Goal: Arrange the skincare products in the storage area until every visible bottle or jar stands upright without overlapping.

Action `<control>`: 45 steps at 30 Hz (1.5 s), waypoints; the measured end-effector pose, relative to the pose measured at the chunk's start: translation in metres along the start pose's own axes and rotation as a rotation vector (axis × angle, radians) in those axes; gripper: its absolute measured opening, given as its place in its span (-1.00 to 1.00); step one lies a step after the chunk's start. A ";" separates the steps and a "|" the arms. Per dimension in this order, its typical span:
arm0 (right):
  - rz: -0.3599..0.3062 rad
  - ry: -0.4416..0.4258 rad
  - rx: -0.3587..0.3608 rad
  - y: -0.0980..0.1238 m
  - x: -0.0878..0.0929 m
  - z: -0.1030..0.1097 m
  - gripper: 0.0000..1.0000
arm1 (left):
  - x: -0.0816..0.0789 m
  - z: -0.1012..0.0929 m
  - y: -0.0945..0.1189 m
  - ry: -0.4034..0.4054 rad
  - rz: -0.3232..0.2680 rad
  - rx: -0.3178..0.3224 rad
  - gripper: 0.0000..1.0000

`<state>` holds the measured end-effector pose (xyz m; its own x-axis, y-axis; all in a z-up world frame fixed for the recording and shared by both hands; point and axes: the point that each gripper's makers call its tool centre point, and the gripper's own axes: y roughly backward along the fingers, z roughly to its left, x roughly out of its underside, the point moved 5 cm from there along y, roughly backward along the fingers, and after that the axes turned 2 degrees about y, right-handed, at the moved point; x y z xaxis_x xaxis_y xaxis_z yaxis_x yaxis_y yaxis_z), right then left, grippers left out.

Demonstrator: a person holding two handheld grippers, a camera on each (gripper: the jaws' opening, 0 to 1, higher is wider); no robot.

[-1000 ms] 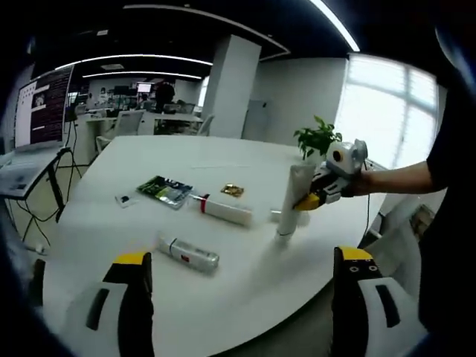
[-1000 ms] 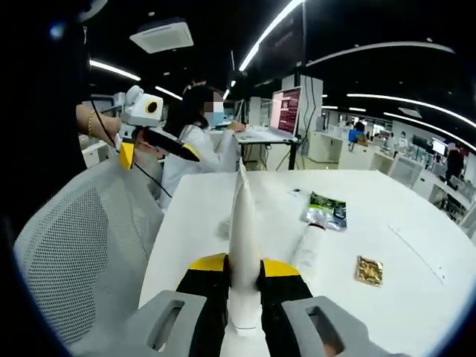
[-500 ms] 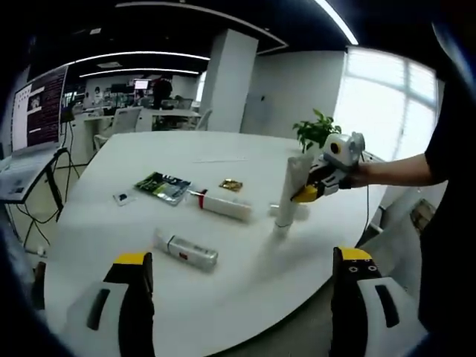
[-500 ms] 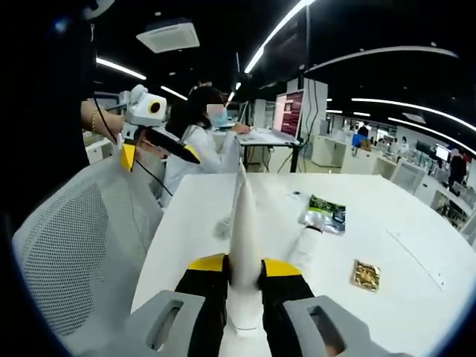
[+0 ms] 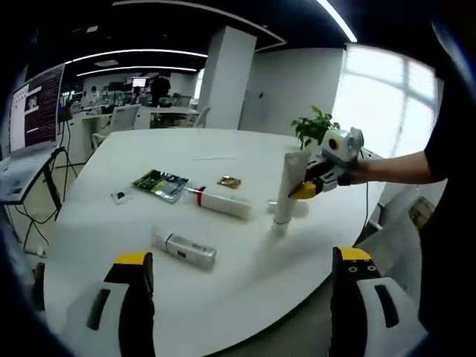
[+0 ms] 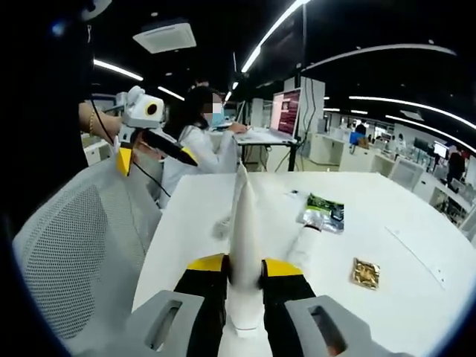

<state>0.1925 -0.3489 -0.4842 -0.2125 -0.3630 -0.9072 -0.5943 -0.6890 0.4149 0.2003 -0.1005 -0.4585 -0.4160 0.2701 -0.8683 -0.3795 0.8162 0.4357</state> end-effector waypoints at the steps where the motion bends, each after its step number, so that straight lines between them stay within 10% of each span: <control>1: 0.000 -0.006 0.002 0.000 0.000 -0.001 -0.82 | 0.000 0.000 0.000 0.000 0.000 0.001 0.88; 45: 0.055 0.008 -0.002 0.014 0.009 -0.013 -0.80 | 0.001 -0.005 -0.001 -0.025 0.014 0.013 0.84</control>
<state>0.1923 -0.3701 -0.4859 -0.2386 -0.4049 -0.8827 -0.5808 -0.6690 0.4639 0.1964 -0.1037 -0.4590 -0.4005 0.2942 -0.8678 -0.3630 0.8186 0.4451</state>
